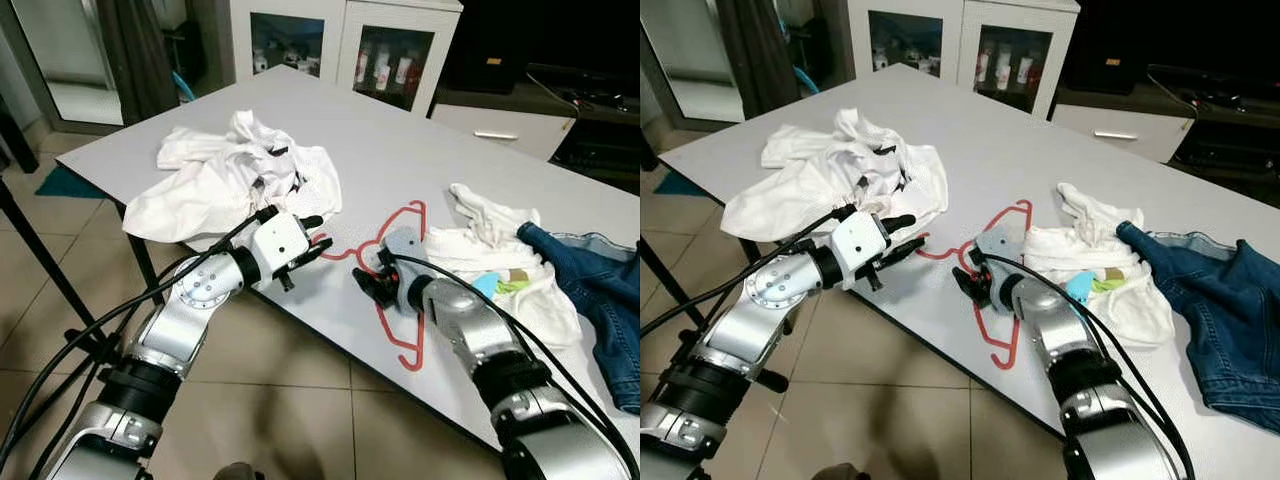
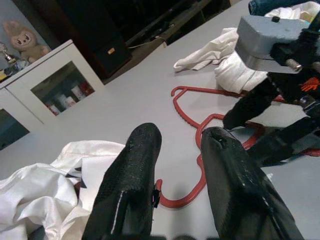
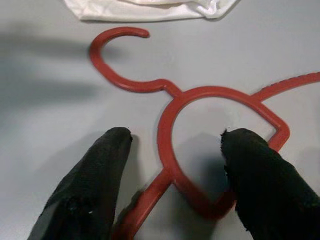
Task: Hang hanger
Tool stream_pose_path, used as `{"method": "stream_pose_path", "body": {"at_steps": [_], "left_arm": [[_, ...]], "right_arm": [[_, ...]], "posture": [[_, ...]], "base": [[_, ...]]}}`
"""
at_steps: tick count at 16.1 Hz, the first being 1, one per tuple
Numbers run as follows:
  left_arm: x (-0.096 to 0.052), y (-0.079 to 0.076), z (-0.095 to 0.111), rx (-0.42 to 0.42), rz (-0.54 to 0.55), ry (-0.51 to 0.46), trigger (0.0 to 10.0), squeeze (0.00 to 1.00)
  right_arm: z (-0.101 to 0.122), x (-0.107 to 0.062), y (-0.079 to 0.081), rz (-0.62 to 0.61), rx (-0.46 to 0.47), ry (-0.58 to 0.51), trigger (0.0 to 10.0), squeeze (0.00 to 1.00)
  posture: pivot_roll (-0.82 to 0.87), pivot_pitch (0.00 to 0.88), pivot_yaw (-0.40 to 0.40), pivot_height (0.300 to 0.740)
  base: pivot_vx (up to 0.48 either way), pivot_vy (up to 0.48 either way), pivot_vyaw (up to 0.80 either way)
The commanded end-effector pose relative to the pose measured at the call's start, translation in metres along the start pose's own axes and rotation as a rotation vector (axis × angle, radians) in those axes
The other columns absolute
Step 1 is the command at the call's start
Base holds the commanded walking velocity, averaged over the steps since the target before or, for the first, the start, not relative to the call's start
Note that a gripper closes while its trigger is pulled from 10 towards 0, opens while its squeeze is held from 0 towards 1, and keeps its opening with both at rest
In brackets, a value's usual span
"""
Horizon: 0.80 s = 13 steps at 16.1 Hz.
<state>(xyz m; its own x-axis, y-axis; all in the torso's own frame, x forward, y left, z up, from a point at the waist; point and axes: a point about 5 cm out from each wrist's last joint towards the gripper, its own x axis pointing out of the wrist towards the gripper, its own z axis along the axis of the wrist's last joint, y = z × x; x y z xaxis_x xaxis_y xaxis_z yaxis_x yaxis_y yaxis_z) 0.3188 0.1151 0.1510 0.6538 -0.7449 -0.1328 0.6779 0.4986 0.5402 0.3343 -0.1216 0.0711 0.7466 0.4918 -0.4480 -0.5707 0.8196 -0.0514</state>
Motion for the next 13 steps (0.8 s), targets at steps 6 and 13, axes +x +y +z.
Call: {"method": "stream_pose_path", "body": {"at_steps": [6,13], "left_arm": [[0.002,-0.001,0.003,0.016,-0.01,-0.009,10.0,0.0],[0.003,0.0,0.005,0.019,-0.01,-0.014,10.0,0.0]], "right_arm": [[-0.027,-0.018,0.01,0.151,0.036,0.15,0.0,0.0],[-0.014,-0.022,0.018,0.195,0.038,0.109,0.0,0.0]], "posture": [[0.05,0.0,-0.069,0.723],[0.05,0.0,-0.071,0.723]], "base": [[0.0,0.0,0.0],[0.0,0.0,0.0]]}}
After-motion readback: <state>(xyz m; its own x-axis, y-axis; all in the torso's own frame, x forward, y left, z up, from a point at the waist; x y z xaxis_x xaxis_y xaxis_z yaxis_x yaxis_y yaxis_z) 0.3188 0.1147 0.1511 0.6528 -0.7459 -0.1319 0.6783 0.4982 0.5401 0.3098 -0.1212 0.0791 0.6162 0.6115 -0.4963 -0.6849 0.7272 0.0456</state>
